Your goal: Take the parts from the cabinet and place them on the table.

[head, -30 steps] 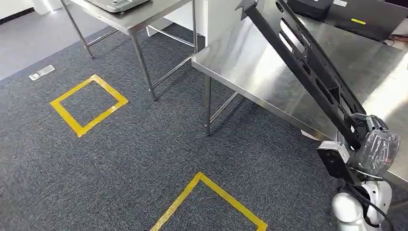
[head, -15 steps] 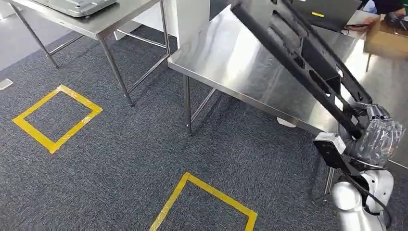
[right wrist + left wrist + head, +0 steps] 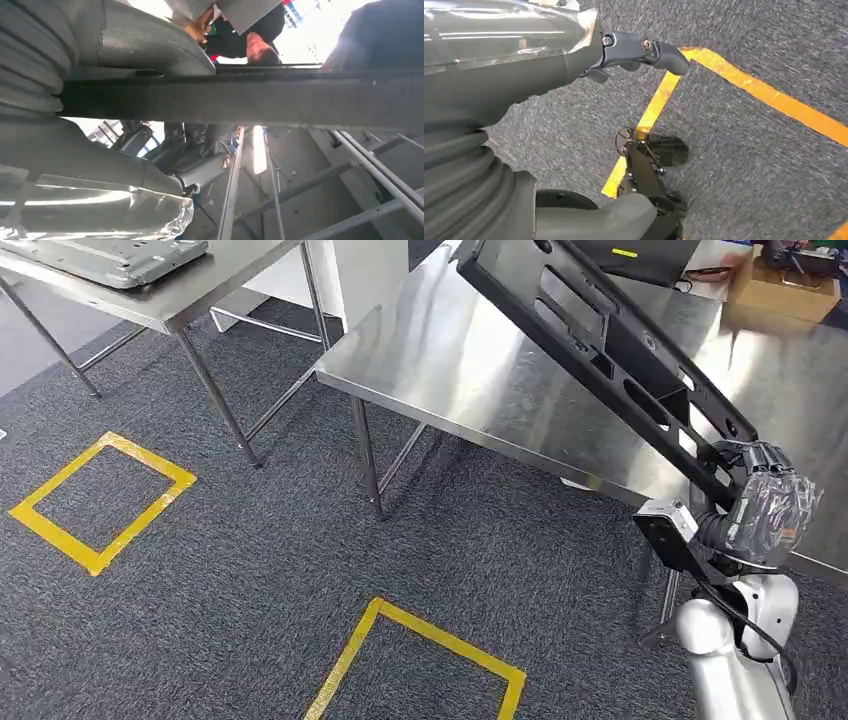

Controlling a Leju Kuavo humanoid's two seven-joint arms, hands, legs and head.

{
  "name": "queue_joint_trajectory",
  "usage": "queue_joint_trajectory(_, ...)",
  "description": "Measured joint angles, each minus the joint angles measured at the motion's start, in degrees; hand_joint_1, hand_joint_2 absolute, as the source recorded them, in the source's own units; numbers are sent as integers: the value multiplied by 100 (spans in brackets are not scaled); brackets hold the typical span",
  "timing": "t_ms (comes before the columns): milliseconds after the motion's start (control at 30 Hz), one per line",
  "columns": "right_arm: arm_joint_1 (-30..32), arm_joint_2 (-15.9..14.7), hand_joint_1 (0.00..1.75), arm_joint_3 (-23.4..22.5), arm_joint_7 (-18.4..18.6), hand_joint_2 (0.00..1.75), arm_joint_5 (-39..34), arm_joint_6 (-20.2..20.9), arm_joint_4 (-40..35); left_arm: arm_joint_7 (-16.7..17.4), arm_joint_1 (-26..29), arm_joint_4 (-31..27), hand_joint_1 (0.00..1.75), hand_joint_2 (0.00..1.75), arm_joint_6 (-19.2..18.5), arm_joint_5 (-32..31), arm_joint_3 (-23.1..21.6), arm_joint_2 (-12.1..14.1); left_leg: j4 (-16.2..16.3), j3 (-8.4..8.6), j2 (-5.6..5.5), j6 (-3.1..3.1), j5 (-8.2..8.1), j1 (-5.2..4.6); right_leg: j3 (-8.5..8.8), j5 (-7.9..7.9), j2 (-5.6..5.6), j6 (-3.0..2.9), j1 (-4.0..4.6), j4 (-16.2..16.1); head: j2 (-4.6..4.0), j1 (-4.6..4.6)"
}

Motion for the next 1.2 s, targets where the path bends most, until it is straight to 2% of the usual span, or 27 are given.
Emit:
queue_joint_trajectory(67,-17,0,175,15,-2,175,0,0,54,0,-15,0,0,175,-26,2,7,2,-30,5,0,-41,15,3,-2,5,-1,-15,3,0,0,0)
queue_joint_trajectory(100,-30,0,175,20,-7,175,-2,-2,74,0,-18,0,0,175,-55,4,7,2,-36,5,-1,-50,20,3,-3,-7,-1,-60,7,1,0,0)
queue_joint_trajectory(133,-45,0,175,26,-18,175,-7,-7,105,-2,-20,0,0,175,-81,13,11,2,-39,6,-1,-83,21,5,-5,2,-1,-80,12,2,0,0)
queue_joint_trajectory(267,-109,0,175,44,-70,175,-24,-17,208,-28,-32,0,0,175,-173,61,48,2,-46,6,0,-188,25,20,-13,11,-1,-97,33,4,0,2)
queue_joint_trajectory(300,-125,0,175,57,-77,175,-28,-22,234,-30,-33,0,0,175,-190,83,72,2,-46,8,0,-196,28,20,-14,11,-1,-97,34,4,0,4)
queue_joint_trajectory(800,-372,-4,175,195,-186,175,-197,-26,553,-125,-31,0,0,175,-481,164,175,4,-42,11,-4,-196,28,-55,-13,14,-3,-93,32,4,0,4)
queue_joint_trajectory(1067,-399,-4,175,256,-188,175,-214,-24,653,-129,-32,0,0,175,-496,166,212,4,-39,8,-4,-193,24,-67,-13,15,-2,-91,26,1,0,4)
queue_joint_trajectory(1100,-399,-4,175,267,-188,175,-214,-24,662,-129,-32,0,0,175,-498,168,221,7,-11,-6,-5,-164,6,-72,-19,22,-3,-80,-42,-10,0,-2)
queue_joint_trajectory(1200,-398,-4,175,284,-188,175,-214,-24,671,-127,-28,0,0,175,-516,181,232,7,7,-18,-6,-154,1,-56,-9,22,-3,-79,-54,-5,0,2)
